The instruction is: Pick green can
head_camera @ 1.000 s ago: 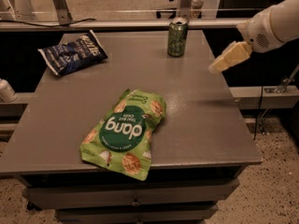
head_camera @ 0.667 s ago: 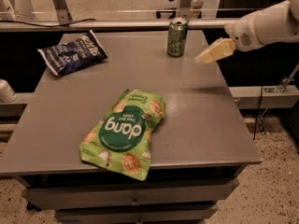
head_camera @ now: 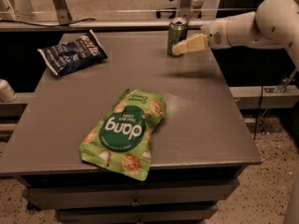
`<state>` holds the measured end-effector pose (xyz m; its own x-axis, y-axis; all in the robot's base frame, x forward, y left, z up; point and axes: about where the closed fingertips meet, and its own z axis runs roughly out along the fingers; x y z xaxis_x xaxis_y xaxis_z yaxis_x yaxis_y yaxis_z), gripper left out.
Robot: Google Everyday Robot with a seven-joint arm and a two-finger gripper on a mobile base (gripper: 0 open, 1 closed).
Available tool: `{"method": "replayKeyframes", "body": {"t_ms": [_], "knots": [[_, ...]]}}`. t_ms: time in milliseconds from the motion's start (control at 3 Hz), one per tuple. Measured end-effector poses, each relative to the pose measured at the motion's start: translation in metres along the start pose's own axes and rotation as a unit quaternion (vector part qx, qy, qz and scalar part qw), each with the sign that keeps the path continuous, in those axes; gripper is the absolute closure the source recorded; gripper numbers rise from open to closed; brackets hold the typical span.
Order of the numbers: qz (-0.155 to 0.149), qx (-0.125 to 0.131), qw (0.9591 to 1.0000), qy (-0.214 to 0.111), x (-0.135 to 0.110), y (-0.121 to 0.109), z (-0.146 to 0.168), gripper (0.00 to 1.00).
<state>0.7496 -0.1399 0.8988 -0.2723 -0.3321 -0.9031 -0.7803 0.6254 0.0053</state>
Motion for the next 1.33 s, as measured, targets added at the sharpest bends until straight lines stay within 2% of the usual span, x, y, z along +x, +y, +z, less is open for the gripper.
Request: {"method": "replayKeyframes", "body": {"t_ms": [333, 667, 1000, 1333], "knots": [[0.001, -0.017, 0.9995, -0.027, -0.009, -0.001, 0.035, 0.00], [-0.010, -0.023, 0.9990, -0.037, -0.008, -0.006, 0.059, 0.00], [-0.018, -0.021, 0.9985, -0.047, -0.009, -0.012, 0.069, 0.17], [-0.027, -0.019, 0.9977, -0.059, -0.014, -0.015, 0.068, 0.40]]}}
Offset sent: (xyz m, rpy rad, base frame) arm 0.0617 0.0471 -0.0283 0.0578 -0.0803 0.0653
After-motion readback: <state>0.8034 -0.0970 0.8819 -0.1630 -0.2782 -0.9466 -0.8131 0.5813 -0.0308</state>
